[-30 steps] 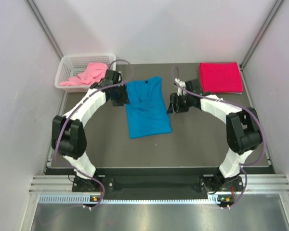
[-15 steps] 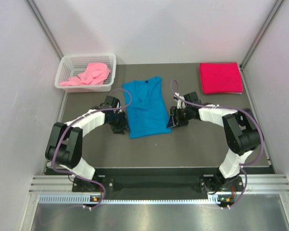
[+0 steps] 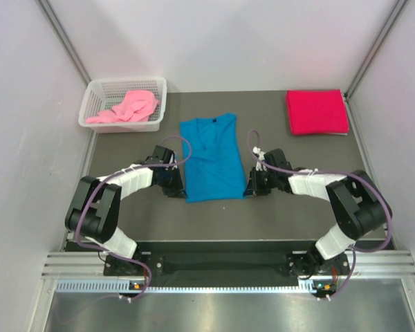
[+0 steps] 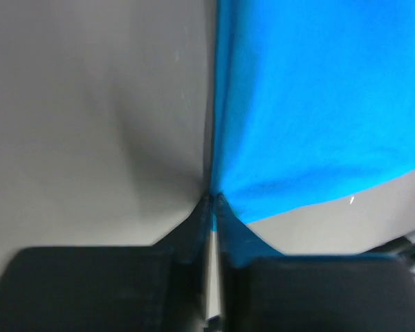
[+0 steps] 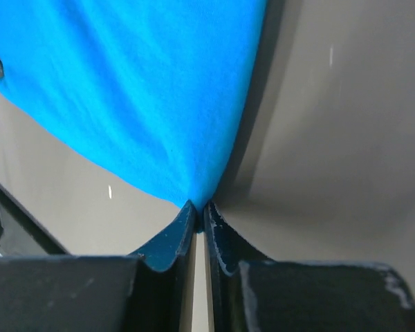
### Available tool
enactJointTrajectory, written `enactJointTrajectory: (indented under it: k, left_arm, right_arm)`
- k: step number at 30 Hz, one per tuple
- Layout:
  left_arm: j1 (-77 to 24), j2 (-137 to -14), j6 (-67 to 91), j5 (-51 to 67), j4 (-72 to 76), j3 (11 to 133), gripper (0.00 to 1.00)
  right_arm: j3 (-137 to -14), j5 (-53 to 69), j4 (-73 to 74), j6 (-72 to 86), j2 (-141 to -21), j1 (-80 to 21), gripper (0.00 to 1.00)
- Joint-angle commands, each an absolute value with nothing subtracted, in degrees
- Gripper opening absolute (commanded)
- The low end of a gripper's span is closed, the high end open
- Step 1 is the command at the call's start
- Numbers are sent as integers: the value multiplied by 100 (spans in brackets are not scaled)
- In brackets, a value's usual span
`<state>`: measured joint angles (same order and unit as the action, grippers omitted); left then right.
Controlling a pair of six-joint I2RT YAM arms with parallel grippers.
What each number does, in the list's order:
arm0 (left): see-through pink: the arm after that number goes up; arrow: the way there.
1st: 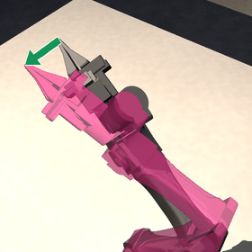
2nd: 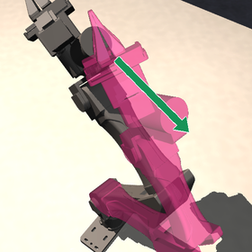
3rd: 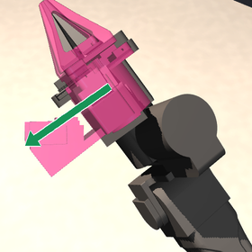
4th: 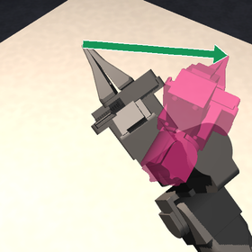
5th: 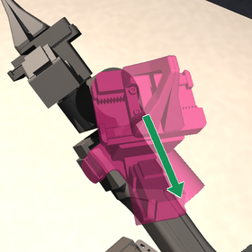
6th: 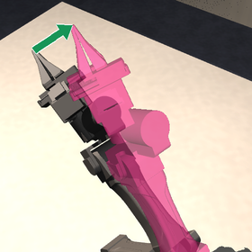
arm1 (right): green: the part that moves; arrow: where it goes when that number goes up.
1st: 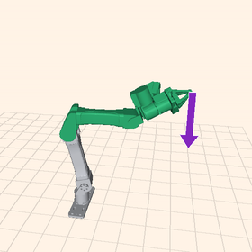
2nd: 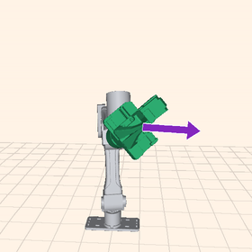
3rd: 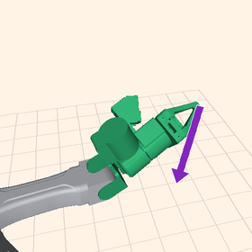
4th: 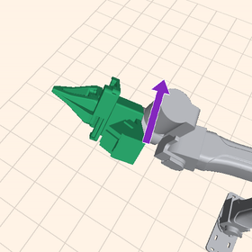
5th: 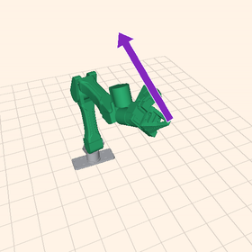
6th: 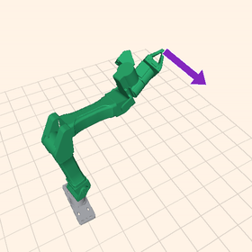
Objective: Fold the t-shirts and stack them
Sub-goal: Fold the tshirt
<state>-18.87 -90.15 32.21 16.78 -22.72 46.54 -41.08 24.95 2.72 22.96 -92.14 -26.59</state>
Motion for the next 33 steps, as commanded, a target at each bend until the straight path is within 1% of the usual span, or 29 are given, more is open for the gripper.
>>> enactJointTrajectory:
  k: [1, 2, 3, 6, 10, 12, 13, 14, 15, 16, 18, 19, 21, 22, 23, 25, 26, 27, 29, 33]
  left_arm:
    - [-1942, -8851, 3392, 1881, -1969, 4325, 3]
    - [-2012, -8798, 3462, 1724, -1995, 4272, 0]
    - [-2065, -8659, 3498, 1592, -2056, 4193, 0]
    - [-2372, -8351, 3630, 1178, -2293, 4026, 0]
    - [-2899, -7955, 3902, 967, -2373, 3780, 0]
    - [-3005, -7771, 4069, 976, -2399, 3683, 0]
    - [-3058, -7709, 4139, 967, -2434, 3657, 10]
    - [-3111, -7586, 4166, 871, -2600, 3639, 24]
    - [-3120, -7507, 4192, 801, -2697, 3630, 24]
    - [-3129, -7410, 4201, 730, -2794, 3647, 32]
    - [-3129, -7103, 4184, 616, -3014, 3717, 36]
    - [-3129, -7032, 4149, 589, -3058, 3779, 37]
    - [-3129, -6917, 4008, 519, -3041, 4051, 38]
    - [-3129, -6934, 3930, 475, -2963, 4130, 38]
    - [-3120, -7056, 3885, 457, -2858, 4287, 38]
    - [-3059, -7285, 3771, 457, -2637, 4534, 38]
    - [-3032, -7582, 3744, 431, -2576, 4779, 36]
    - [-2963, -7742, 3718, 422, -2532, 4912, 36]
    - [-2874, -8197, 3665, 413, -2304, 5236, 35]
    - [-2646, -8954, 3621, 413, -1934, 5712, 33]
  right_arm:
    - [-3692, 2066, 307, 2557, -8658, -2804, 6]
    - [-3500, 1935, 360, 2575, -8562, -2812, 5]
    - [-3411, 1873, 395, 2584, -8352, -2812, 3]
    - [-3025, 1775, 448, 2680, -7911, -2830, 0]
    - [-2498, 1758, 325, 3067, -7428, -3075, 0]
    - [-2400, 1688, 360, 3277, -7225, -3225, 2]
    - [-2304, 1600, 421, 3348, -7146, -3252, 4]
    - [-2277, 1582, 483, 3462, -6971, -3252, 14]
    - [-2276, 1556, 588, 3489, -6891, -3261, 20]
    - [-2346, 1434, 937, 3515, -6691, -3261, 29]
    - [-2556, 1240, 1465, 3454, -6479, -3269, 35]
    - [-2853, 987, 1964, 3419, -6382, -3261, 37]
    - [-3189, 801, 2293, 3340, -6162, -3269, 39]
    - [-3521, 774, 2398, 3305, -6161, -3252, 36]
    - [-3690, 826, 2365, 3252, -6213, -3261, 31]
    - [-4119, 1105, 2059, 3112, -6397, -3261, 19]
    - [-4261, 1203, 1944, 3050, -6712, -3261, 9]
    - [-4411, 1309, 1838, 2911, -6906, -3261, 5]
    - [-4798, 1564, 1469, 2778, -7510, -3261, 0]
    - [-5623, 2064, 1178, 2418, -8655, -3261, 0]
